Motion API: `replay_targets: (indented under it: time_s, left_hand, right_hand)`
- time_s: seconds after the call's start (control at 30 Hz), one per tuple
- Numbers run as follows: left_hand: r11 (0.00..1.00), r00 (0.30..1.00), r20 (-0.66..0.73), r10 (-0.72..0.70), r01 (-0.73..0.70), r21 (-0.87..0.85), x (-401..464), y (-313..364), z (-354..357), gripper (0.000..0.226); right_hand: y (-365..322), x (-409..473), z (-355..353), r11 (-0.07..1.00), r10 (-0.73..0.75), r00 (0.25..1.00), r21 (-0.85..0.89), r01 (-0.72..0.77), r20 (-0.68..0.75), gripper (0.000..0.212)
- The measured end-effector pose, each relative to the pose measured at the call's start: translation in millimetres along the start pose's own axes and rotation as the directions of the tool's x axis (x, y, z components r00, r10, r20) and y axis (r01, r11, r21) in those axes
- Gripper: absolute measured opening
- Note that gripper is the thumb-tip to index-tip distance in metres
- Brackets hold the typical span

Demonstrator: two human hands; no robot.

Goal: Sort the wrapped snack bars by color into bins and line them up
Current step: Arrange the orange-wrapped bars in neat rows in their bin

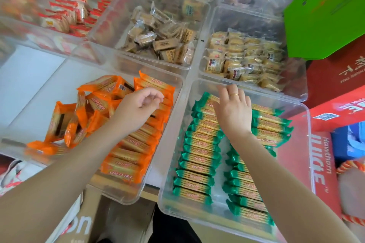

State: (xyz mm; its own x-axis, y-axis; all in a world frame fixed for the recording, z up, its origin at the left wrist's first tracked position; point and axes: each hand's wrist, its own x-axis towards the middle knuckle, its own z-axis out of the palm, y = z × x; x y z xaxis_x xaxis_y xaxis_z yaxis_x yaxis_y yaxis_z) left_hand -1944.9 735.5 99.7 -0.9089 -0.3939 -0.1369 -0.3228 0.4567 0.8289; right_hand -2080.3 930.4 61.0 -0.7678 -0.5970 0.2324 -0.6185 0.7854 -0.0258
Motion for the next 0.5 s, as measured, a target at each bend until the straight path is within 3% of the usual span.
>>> replay_targets:
  time_s: [0.1,0.2,0.3,0.4,0.5]
  left_hand:
    - [0.973,0.998,-0.022,0.060,-0.053,0.223,-8.9,-22.9,-25.5,0.015]
    - [0.873,0.996,-0.024,0.089,-0.067,0.483,-22.8,-56.3,-56.0,0.023]
    - [0.787,1.000,0.013,0.003,-0.010,0.617,-39.1,-93.2,-85.2,0.043]
    - [0.664,0.978,0.205,-0.040,-0.127,0.737,-47.7,-124.3,-101.6,0.063]
    - [0.544,0.949,0.314,-0.006,-0.260,0.798,-43.7,-140.0,-108.0,0.064]
  right_hand:
    - [-37.8,1.1,-19.1,0.938,-0.129,0.983,0.304,0.164,-0.131,0.015]
    - [-89.8,0.3,-31.4,0.833,-0.294,0.946,0.450,0.322,-0.132,0.023]
    - [-133.6,2.9,-29.3,0.783,-0.414,0.907,0.480,0.395,-0.071,0.018]
    - [-167.2,9.7,-22.9,0.772,-0.464,0.882,0.526,0.357,0.084,0.019]
    - [-189.4,15.0,-15.1,0.822,-0.441,0.877,0.479,0.308,0.192,0.020]
